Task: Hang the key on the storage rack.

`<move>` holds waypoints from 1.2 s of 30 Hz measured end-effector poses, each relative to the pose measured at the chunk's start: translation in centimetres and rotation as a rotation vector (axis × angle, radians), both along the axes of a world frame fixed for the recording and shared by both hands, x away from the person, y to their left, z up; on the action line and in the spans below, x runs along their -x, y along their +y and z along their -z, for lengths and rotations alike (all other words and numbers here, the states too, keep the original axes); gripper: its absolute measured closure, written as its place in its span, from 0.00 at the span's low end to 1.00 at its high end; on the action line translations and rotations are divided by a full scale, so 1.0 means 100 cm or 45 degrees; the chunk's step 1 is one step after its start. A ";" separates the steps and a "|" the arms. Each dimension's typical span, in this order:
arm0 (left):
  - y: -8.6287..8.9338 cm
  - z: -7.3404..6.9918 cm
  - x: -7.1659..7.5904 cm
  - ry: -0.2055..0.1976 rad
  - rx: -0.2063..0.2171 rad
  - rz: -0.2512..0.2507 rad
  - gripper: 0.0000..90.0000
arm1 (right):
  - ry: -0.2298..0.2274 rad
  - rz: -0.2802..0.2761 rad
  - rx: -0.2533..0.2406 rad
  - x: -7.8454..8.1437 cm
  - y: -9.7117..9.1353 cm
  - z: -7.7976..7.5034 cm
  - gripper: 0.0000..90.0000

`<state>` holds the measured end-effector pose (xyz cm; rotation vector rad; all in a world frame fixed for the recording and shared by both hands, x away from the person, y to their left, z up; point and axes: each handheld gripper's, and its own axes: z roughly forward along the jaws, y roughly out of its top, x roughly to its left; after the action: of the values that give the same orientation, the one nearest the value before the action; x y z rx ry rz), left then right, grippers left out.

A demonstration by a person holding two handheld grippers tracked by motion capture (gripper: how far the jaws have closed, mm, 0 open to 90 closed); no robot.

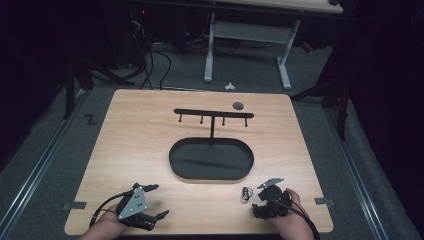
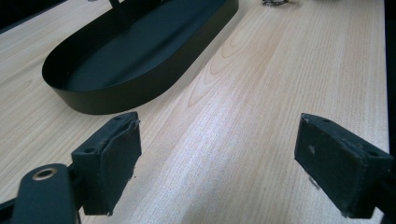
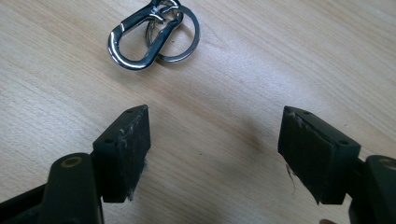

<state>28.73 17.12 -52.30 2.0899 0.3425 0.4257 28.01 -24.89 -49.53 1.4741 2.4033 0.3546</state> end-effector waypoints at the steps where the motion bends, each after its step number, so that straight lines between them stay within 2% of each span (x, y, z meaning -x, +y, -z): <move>1: 0.000 0.000 0.000 0.000 0.000 0.000 0.17 | 0.012 0.005 -0.004 0.000 0.001 0.000 0.28; 9: 0.000 0.000 0.000 0.002 0.001 0.001 0.17 | 0.094 -0.007 0.069 -0.005 0.005 -0.005 0.28; 17: 0.000 0.000 0.000 0.002 -0.003 0.004 0.17 | 0.169 0.022 0.088 -0.016 0.003 -0.014 0.28; 24: 0.000 0.000 0.000 0.002 -0.003 0.001 0.17 | 0.193 0.019 0.109 -0.019 0.004 -0.017 0.27; 27: 0.000 0.000 0.000 0.002 -0.005 0.003 0.17 | 0.202 -0.010 0.109 -0.020 0.004 -0.019 0.26; 31: 0.000 0.000 0.000 0.002 -0.004 0.000 0.17 | 0.222 0.010 0.086 -0.019 0.006 -0.020 0.23; 36: 0.000 0.000 0.000 0.002 -0.005 -0.001 0.17 | 0.225 -0.011 0.079 -0.021 0.014 -0.022 0.22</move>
<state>28.73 17.09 -52.30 2.0938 0.3433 0.4257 30.09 -23.45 -47.38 1.5259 2.5322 0.1556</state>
